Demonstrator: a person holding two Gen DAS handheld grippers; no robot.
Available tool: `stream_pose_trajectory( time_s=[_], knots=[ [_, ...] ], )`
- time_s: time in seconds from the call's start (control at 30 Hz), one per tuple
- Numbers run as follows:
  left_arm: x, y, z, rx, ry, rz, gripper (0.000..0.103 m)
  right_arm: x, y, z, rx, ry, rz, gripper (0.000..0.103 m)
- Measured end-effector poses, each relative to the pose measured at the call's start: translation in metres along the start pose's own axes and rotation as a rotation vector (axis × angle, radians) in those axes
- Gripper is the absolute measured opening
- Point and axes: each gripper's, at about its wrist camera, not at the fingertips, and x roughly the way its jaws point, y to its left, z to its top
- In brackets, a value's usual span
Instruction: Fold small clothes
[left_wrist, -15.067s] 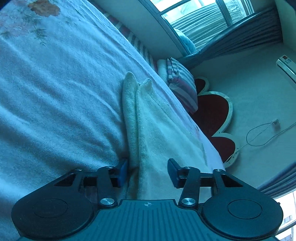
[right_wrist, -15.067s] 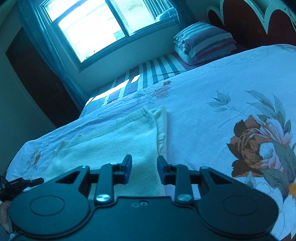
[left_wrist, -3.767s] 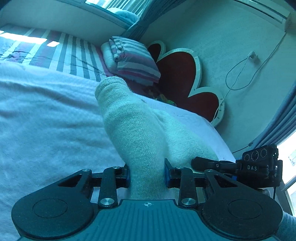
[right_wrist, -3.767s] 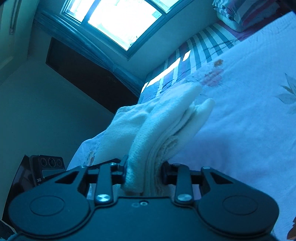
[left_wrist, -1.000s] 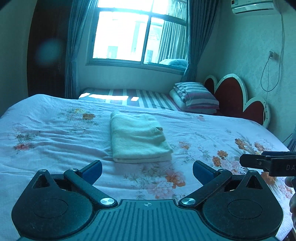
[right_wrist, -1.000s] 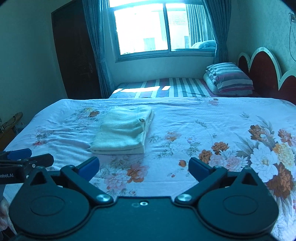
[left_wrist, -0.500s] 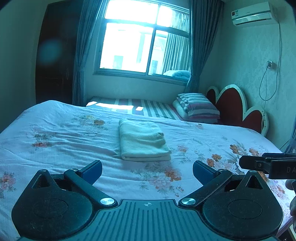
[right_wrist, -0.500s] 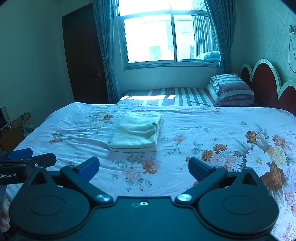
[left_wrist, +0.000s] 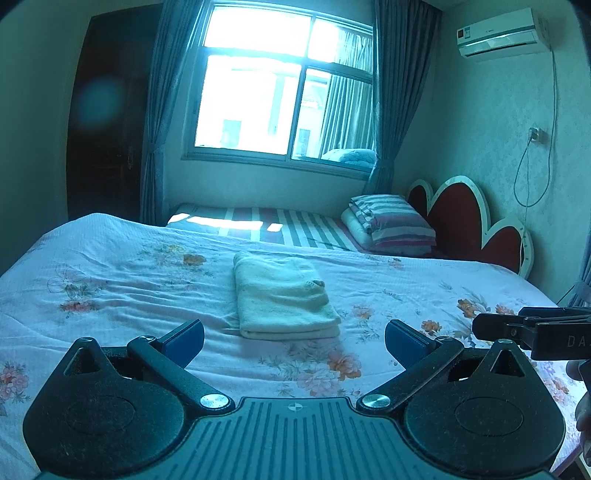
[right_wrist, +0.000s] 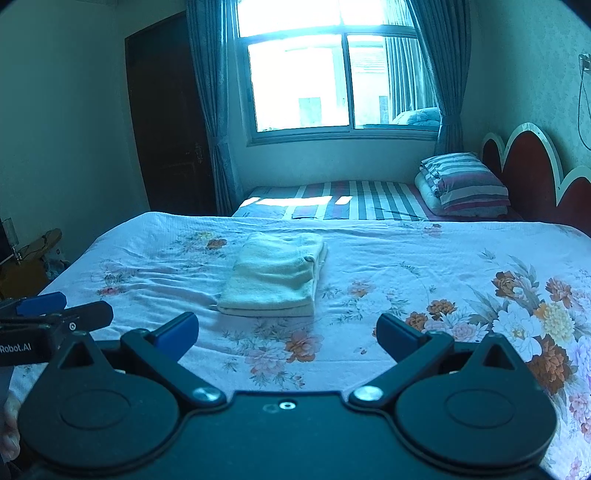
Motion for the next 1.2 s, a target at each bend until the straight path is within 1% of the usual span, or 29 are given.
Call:
stream_pose_trajectory(
  time_s=[1.2],
  knots=[
    [-0.0069,0.0016,0.0033,0.006,-0.016,0.013,0.103,-0.0001,0.0044,0.0033,-0.005,-0.001,0.018,0.103]
  ],
)
